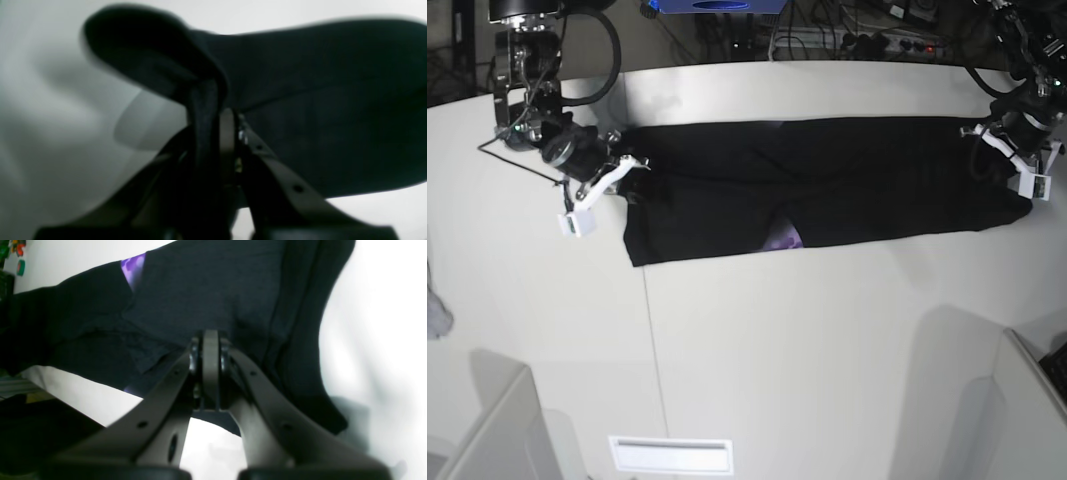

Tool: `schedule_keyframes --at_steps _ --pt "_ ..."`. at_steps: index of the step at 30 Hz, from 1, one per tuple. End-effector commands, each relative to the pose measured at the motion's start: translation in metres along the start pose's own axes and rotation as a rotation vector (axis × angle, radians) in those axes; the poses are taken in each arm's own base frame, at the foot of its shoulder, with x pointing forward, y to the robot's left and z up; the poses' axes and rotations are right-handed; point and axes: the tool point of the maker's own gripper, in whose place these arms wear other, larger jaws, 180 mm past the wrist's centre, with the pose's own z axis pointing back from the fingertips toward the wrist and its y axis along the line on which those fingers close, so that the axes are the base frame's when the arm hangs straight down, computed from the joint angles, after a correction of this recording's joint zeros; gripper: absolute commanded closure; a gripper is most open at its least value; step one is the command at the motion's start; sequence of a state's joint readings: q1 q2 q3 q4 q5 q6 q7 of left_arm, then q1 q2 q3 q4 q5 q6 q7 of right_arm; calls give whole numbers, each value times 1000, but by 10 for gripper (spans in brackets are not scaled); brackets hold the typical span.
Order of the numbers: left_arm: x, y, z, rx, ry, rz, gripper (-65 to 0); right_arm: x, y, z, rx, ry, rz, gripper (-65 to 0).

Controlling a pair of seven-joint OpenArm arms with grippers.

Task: Fold the T-shirt properly
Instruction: 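Grasp the strip end with the left gripper and fold it toward the right gripper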

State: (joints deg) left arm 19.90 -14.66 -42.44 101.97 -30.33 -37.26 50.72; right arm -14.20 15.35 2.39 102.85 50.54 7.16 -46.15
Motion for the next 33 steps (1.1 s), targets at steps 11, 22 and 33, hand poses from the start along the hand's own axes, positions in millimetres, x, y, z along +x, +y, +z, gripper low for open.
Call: schedule_keyframes --at_steps 11,22,33 --pt "16 -84 -24 -182 -35 -16 0 6 2 4 12 -27 11 0" --pt "10 -118 -37 -231 2 36 0 6 3 4 14 -25 12 0" --pt "23 -140 -44 -268 -34 91 0 6 2 4 13 -25 11 0"
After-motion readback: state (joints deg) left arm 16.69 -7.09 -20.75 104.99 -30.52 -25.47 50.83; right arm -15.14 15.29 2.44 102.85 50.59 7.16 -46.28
